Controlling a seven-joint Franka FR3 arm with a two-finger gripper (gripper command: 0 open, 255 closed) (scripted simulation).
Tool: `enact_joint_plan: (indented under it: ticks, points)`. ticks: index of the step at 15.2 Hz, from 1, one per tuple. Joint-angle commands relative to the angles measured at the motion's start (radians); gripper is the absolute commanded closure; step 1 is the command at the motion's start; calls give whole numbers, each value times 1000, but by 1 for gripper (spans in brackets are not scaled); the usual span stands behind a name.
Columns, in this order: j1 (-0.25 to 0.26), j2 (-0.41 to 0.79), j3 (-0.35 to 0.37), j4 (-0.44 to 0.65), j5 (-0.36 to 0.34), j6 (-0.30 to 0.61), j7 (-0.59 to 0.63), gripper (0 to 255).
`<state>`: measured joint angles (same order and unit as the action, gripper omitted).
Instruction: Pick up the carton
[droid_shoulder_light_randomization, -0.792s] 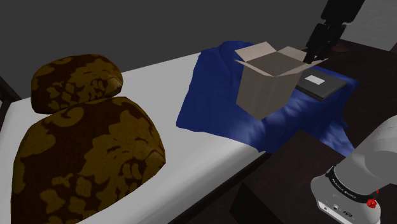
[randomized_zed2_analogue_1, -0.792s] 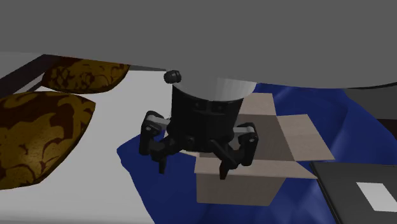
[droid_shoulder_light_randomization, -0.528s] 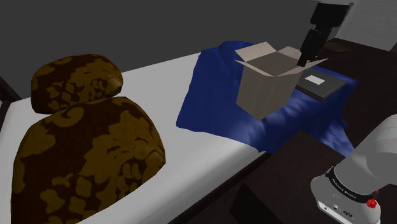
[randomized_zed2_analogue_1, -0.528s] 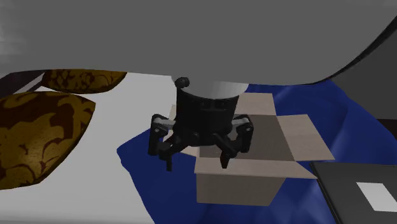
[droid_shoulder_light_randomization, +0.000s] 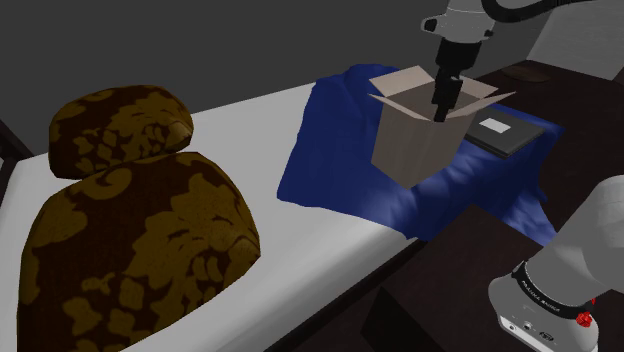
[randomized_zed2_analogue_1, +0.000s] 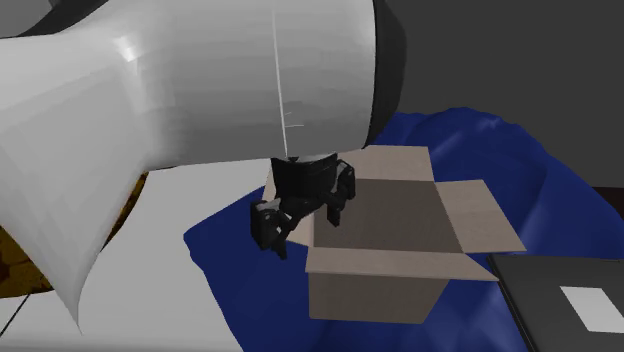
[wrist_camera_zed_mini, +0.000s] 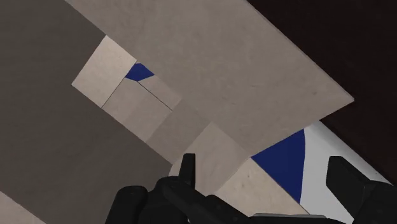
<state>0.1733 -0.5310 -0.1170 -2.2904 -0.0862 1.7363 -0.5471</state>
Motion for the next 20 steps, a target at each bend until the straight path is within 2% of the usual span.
enact_joint_plan:
  ticks: [1, 8, 9, 18, 20]
  points:
    - [6, 6, -5, -24, -11, 34, -32, 0]
    - [4, 10, -9, -96, -15, 110, -29, 0]
    - [4, 10, -9, -96, -15, 109, -30, 255]
    - [4, 10, -9, -96, -15, 110, -29, 255]
    - [5, 8, -8, -71, -13, 82, -30, 255]
